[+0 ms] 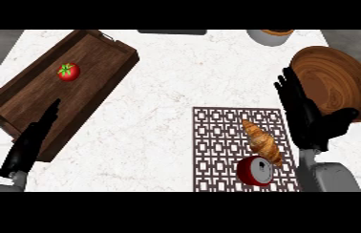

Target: Pick the can from the placemat and place it in the bowl

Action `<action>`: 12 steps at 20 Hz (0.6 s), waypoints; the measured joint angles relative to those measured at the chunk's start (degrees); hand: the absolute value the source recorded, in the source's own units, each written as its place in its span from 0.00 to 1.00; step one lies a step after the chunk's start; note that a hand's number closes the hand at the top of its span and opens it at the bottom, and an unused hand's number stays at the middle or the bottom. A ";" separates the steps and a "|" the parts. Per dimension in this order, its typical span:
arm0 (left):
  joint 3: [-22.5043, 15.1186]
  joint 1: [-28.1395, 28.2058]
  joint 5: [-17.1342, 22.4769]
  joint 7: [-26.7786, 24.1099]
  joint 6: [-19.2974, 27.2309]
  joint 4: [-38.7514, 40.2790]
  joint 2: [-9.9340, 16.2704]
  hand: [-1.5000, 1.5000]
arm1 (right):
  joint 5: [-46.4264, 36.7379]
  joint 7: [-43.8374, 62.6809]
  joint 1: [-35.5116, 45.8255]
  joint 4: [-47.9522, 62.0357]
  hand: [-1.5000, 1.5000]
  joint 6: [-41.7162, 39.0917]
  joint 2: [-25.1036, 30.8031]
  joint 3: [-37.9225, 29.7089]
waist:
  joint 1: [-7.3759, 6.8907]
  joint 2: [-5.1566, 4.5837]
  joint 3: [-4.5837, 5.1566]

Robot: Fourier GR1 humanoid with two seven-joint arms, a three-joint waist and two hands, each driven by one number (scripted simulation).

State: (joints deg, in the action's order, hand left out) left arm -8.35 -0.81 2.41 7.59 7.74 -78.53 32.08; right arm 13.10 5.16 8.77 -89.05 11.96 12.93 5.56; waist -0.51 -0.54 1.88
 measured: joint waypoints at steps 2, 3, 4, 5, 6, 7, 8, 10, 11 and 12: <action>-0.48 -0.45 0.44 -0.92 -0.33 -1.26 -1.54 0.50 | 0.54 -0.81 -0.28 -1.01 1.00 -2.70 1.26 0.24 | 0.29 0.31 -0.84; -0.94 -1.57 1.18 -1.43 -0.99 -2.14 -2.66 0.50 | 0.73 -1.08 -0.03 -1.86 1.00 -4.50 2.01 0.90 | 0.56 0.41 -1.06; -1.66 -2.44 1.93 -2.21 -1.78 -3.11 -3.94 0.50 | 0.95 -1.51 0.18 -2.94 1.00 -6.52 2.59 1.91 | 0.79 0.53 -1.24; -2.46 -3.40 2.61 -3.07 -2.23 -4.16 -5.56 0.50 | 1.53 -2.14 0.29 -4.23 1.00 -8.95 3.44 2.67 | 1.17 0.66 -1.37; -3.44 -4.52 3.24 -4.08 -2.74 -5.37 -7.29 0.50 | 1.84 -2.75 0.56 -5.57 1.00 -11.21 4.11 3.75 | 1.52 0.79 -1.46; -4.02 -4.93 3.83 -4.51 -3.30 -5.90 -8.20 0.50 | -2.04 -3.63 1.44 -6.12 1.00 -12.03 7.60 4.27 | 1.93 1.13 -1.19; -4.87 -5.35 4.57 -5.18 -3.98 -6.56 -9.57 0.50 | -4.97 -4.73 1.21 -6.38 1.00 -12.79 9.81 5.16 | 2.11 1.11 -1.26; -6.07 -6.04 6.18 -5.72 -5.62 -8.50 -11.48 0.50 | -6.61 -7.75 -1.30 -5.94 0.00 -14.76 10.62 7.01 | 1.74 0.94 -1.51; -6.77 -6.47 6.30 -5.88 -5.73 -9.00 -12.61 0.50 | -6.59 -9.98 -2.78 -5.30 0.00 -15.75 10.21 7.76 | 1.59 0.84 -1.61; -7.56 -6.60 6.36 -5.85 -5.89 -9.80 -13.57 0.50 | -6.80 -12.39 -3.61 -4.22 0.00 -16.99 10.13 8.34 | 1.34 0.76 -1.70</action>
State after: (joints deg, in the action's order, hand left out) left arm -15.91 -7.41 8.77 1.74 1.85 -88.33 18.51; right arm 6.30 -7.23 5.16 -93.27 -5.03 23.06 13.90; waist 0.83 0.22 0.19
